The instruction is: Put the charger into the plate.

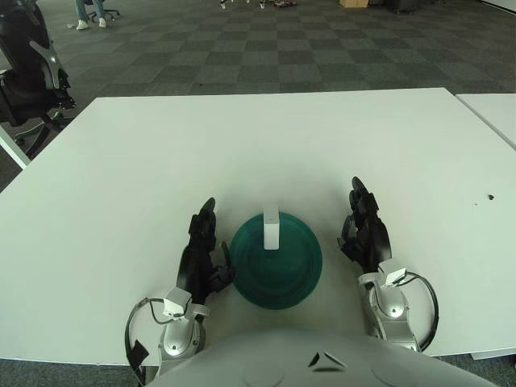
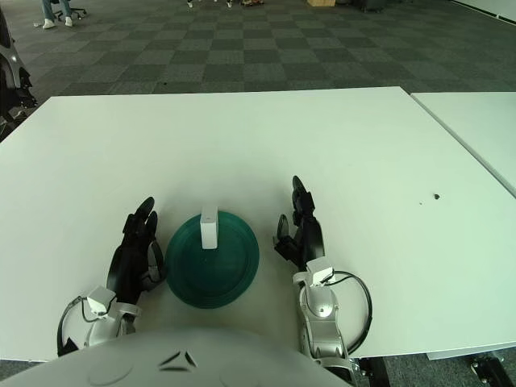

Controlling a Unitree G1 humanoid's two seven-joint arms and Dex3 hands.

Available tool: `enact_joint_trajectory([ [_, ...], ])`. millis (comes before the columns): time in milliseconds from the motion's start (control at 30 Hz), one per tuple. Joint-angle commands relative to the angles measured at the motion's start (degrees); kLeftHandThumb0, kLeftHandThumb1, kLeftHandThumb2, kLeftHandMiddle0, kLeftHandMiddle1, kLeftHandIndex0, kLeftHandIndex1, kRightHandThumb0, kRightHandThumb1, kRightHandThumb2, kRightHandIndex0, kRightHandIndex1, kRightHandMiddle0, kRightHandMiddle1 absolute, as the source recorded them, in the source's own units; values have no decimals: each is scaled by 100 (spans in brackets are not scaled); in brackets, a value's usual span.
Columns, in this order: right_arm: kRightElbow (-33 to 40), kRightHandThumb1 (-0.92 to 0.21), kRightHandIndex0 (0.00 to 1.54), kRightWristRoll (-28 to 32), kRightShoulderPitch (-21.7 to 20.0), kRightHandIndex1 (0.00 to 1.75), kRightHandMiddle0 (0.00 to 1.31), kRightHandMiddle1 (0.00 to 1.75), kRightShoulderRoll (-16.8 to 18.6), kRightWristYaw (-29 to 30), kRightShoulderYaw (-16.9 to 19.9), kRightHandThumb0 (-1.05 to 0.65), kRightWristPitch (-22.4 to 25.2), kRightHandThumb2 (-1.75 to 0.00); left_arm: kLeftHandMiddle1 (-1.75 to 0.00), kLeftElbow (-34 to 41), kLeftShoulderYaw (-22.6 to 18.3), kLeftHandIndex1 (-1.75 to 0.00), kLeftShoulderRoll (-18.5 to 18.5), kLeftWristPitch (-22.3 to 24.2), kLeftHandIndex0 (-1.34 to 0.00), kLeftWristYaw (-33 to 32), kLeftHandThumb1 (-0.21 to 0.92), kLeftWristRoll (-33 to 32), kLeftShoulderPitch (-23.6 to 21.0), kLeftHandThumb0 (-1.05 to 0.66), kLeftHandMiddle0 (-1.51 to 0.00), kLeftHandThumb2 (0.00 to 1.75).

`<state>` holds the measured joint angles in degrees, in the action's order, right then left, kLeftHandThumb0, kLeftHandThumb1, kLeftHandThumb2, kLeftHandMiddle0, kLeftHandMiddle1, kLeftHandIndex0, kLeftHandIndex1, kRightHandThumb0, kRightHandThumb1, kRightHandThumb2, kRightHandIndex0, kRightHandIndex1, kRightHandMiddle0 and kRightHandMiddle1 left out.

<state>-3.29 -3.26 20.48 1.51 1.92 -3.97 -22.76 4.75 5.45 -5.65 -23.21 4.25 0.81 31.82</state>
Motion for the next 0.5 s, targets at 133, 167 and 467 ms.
enact_joint_trajectory([
  [133, -733, -92, 2, 1, 872, 0, 0, 21, -168, -68, 84, -85, 266, -93, 0, -217, 16, -32, 68, 150, 0, -64, 92, 19, -131, -102, -8, 102],
  [167, -756, -92, 2, 18, 860, 0, 0, 21, -171, -77, 95, -85, 250, -93, 0, -226, 10, -32, 68, 153, 0, -65, 92, 8, -150, -102, -9, 102],
  [467, -969, -92, 0, 47, 629, 0, 0, 20, -204, -114, 146, -83, 114, -89, 0, -368, -67, -34, 113, 173, 0, -7, 92, -159, -292, -102, -9, 102],
])
